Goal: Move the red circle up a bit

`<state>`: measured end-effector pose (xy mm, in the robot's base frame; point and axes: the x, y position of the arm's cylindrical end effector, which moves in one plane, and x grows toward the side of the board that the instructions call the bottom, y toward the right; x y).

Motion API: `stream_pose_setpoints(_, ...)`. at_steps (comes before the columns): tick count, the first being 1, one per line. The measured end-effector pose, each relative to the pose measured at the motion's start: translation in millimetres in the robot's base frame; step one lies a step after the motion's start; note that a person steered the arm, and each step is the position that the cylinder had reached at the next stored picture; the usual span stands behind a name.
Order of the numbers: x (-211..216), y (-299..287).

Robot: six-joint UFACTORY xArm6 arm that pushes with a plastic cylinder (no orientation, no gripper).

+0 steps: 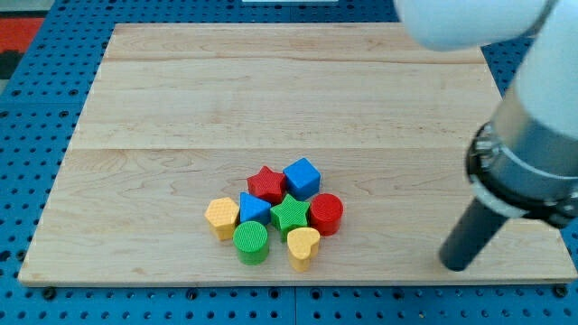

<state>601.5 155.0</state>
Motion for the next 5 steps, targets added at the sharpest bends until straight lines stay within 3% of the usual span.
stream_pose_setpoints(2,-15,-82)
stream_pose_setpoints(5,-117,-129)
